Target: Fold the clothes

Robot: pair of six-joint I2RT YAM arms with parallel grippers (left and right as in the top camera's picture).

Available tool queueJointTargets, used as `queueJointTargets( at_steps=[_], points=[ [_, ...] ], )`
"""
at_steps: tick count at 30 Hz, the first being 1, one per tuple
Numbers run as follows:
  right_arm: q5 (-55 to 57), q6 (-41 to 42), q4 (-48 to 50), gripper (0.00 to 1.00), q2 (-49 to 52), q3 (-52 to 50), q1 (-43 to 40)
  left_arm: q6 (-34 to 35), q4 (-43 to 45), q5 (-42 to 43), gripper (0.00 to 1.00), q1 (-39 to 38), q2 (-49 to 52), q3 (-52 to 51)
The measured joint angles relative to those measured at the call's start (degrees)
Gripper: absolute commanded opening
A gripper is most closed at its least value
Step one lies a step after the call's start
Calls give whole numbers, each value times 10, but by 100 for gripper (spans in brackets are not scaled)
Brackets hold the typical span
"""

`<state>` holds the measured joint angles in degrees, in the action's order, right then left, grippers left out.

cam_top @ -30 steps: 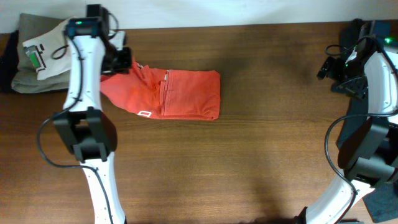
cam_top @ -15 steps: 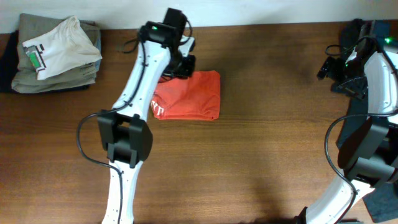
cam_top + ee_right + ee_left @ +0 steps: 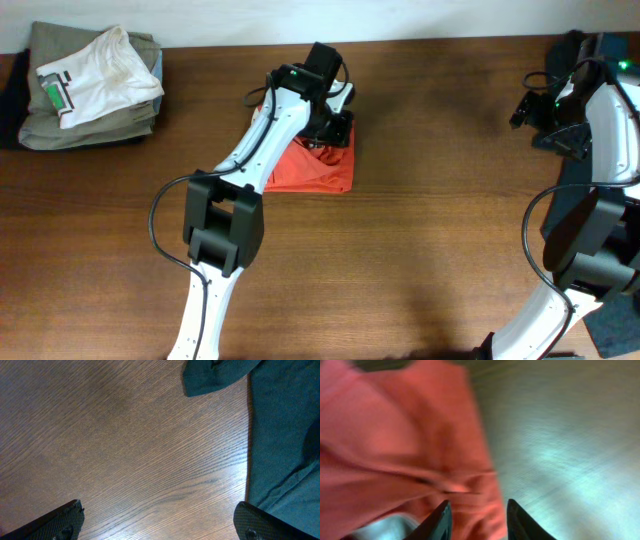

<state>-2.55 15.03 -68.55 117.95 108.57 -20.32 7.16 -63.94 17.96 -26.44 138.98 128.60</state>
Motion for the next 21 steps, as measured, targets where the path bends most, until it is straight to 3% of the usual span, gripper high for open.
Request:
queueJointTargets(
  at_steps=[2,5,7,8,14,17,21],
  points=[
    [0,0,0,99,0,0,0,-13,-8,28,39,-6,0,13],
    [0,0,0,99,0,0,0,-30,-54,34,53,-11,0,71],
    [0,0,0,99,0,0,0,-22,-99,7,76,-7,-1,131],
    [0,0,0,99,0,0,0,-16,-143,-17,78,2,-3,163],
    [0,0,0,99,0,0,0,-32,-320,-78,85,92,-24,199],
    [0,0,0,99,0,0,0,-52,-301,-83,85,111,-25,155],
    [0,0,0,99,0,0,0,-65,-206,-80,84,93,-24,65]
  ],
)
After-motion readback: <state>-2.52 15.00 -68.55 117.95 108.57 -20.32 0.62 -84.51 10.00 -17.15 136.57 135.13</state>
